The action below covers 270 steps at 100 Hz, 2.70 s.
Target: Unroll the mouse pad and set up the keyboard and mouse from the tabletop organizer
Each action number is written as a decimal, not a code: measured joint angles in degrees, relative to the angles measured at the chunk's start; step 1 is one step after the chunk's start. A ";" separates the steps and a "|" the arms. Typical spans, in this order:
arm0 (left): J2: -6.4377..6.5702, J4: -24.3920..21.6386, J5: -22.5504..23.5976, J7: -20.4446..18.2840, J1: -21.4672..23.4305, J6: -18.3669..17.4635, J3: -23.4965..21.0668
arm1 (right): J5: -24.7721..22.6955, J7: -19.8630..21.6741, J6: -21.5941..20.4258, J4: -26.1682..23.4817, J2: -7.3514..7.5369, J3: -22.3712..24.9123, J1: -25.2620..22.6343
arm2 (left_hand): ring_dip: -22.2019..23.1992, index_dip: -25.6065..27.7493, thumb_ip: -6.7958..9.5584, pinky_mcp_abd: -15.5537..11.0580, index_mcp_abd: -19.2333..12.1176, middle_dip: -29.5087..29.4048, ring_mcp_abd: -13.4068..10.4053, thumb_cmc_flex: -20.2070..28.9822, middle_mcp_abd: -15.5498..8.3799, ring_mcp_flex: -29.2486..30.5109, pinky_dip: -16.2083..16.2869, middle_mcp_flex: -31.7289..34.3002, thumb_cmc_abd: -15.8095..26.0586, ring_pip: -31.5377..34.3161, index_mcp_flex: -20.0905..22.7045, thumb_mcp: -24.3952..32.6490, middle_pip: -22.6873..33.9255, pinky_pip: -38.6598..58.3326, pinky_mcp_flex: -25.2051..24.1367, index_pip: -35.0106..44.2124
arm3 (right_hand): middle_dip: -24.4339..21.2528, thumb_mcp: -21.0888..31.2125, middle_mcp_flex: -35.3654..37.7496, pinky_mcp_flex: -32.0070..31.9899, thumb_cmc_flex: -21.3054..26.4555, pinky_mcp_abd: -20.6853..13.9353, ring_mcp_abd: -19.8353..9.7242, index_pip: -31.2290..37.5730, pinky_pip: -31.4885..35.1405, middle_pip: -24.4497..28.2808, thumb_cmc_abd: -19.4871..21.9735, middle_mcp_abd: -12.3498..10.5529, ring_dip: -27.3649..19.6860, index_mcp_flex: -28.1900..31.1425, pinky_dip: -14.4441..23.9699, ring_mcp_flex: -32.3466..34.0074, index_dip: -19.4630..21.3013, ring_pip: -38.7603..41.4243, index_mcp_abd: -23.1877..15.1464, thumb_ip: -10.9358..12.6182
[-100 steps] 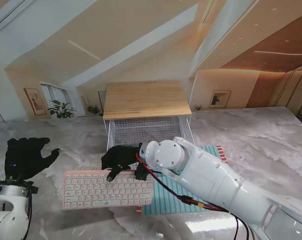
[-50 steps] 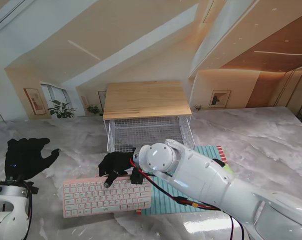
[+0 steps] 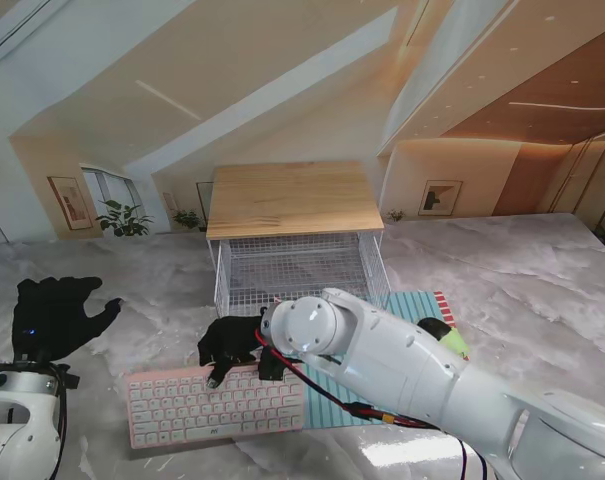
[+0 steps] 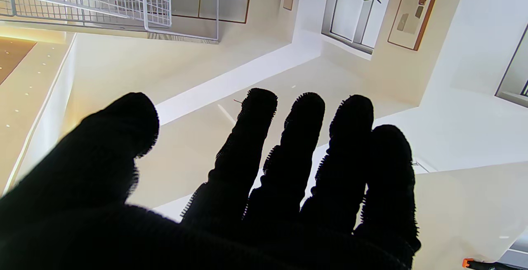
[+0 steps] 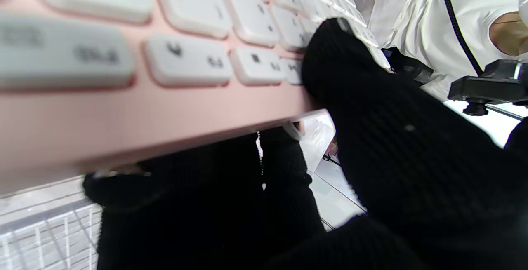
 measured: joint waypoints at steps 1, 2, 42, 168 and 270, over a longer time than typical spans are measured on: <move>0.00 0.00 -0.02 0.00 0.00 0.00 0.01 | -0.05 -0.02 0.07 -0.01 0.00 -0.04 -0.02 | 0.00 0.00 0.00 0.00 0.00 0.00 0.00 0.00 0.00 0.00 0.00 0.00 0.00 0.00 0.00 0.00 0.00 0.00 0.00 0.00 | 0.00 0.00 -0.01 0.00 0.00 0.00 0.00 0.00 0.00 0.01 0.00 0.00 0.00 0.00 0.00 0.00 0.00 0.00 0.00 0.00; 0.00 0.00 -0.03 0.00 0.00 0.00 0.02 | -0.10 -0.05 0.13 -0.01 0.00 -0.09 -0.05 | 0.00 -0.02 0.00 0.00 0.00 0.00 0.00 0.00 0.00 0.00 0.00 0.00 0.00 0.00 0.00 0.00 0.00 0.00 0.00 0.00 | 0.00 0.00 -0.02 0.00 0.00 0.00 0.00 0.00 0.00 0.03 0.00 0.00 0.00 0.00 0.00 0.00 0.00 0.01 0.00 0.00; 0.00 0.10 -0.08 -0.02 -0.03 -0.05 0.12 | -3.11 -3.43 3.32 -0.48 -0.20 0.02 -1.94 | 0.00 -0.08 0.00 0.00 0.01 0.00 0.00 0.00 0.00 0.00 -0.01 0.00 0.00 -0.02 0.00 0.00 0.00 0.00 0.00 -0.01 | -4.84 -0.37 -2.35 -2.69 0.00 0.73 0.61 -1.14 0.65 -0.43 3.54 0.99 -0.93 -0.62 -1.64 -1.17 -3.05 -0.42 1.54 0.00; 0.02 0.59 -0.54 -0.55 -1.02 -0.22 0.89 | -9.57 -9.99 3.60 -6.29 2.34 3.67 -8.06 | 0.00 -0.10 -0.01 -0.01 0.04 0.00 0.00 0.00 0.00 0.00 -0.11 0.00 -0.01 -0.12 0.01 0.00 -0.01 0.00 -0.01 -0.10 | -20.36 0.37 -17.51 -48.68 -14.21 10.02 4.01 -26.33 -26.87 -21.84 15.52 -0.51 -15.89 -4.05 -17.15 -20.07 -5.57 -42.62 2.57 12.52; 0.05 0.71 -0.65 -1.03 -1.62 -0.22 1.58 | -15.86 -15.10 -6.68 -11.53 5.54 8.30 -15.26 | 0.00 -0.20 -0.37 -0.01 0.16 0.00 0.00 0.00 0.00 0.00 -0.12 0.00 -0.01 -0.18 0.02 0.01 -0.02 0.00 -0.02 -0.54 | -22.06 -0.58 -32.63 -61.55 -15.69 -3.43 -7.16 -23.23 -37.82 -25.11 19.26 -7.33 -18.14 -16.97 -28.72 -36.26 -12.59 -48.93 -1.71 12.61</move>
